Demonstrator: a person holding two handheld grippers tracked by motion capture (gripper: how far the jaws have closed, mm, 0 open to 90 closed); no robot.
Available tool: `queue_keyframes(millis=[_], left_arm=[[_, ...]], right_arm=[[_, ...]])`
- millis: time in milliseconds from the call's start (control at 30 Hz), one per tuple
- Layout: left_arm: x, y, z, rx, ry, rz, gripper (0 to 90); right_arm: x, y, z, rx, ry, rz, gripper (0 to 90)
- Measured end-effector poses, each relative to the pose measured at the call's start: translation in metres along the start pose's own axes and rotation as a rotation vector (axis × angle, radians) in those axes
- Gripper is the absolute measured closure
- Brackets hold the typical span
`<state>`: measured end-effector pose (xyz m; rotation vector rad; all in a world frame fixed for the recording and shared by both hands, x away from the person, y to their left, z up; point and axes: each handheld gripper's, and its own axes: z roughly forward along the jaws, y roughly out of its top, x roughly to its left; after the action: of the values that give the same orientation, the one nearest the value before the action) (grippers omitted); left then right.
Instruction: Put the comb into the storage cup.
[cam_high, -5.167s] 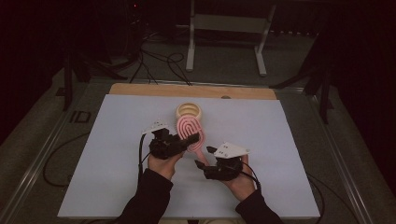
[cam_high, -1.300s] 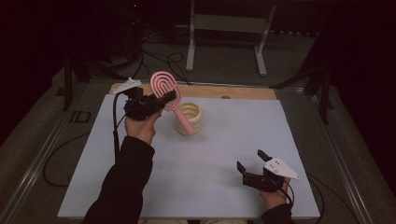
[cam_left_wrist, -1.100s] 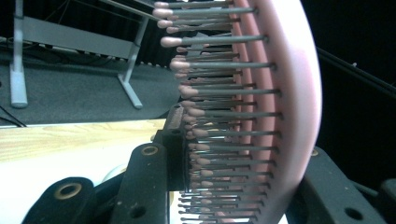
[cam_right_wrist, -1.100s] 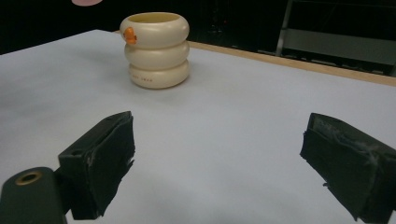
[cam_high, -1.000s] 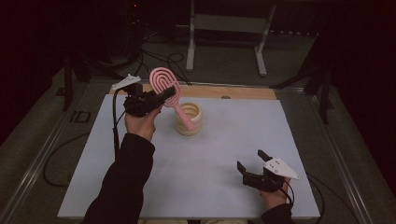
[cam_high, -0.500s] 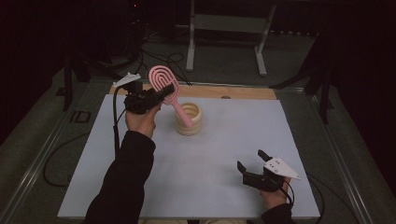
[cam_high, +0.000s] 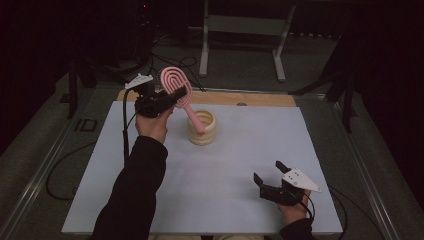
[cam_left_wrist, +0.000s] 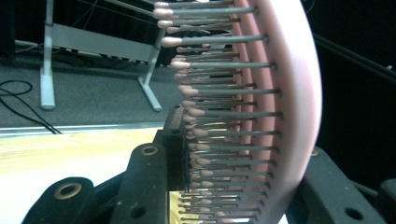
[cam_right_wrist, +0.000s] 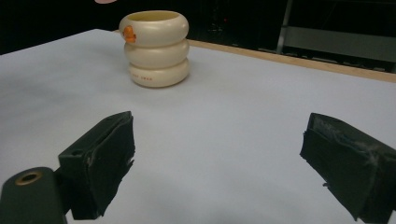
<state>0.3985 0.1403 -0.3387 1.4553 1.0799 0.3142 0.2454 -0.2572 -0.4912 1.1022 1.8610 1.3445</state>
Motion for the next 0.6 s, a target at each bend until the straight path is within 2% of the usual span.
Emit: queue_keyframes(millis=[400,600], left_arm=[[0.0053,0.0006,0.006,0.003,0.049,0.009,64.7],[0.0076,0.0002,0.0089,0.0,0.065,-0.001,64.7]], right_arm=[[-0.001,0.0,-0.0006,-0.002,-0.001,0.002,9.1],[-0.0007,-0.0001,-0.0007,-0.001,0.0,0.003,9.1]])
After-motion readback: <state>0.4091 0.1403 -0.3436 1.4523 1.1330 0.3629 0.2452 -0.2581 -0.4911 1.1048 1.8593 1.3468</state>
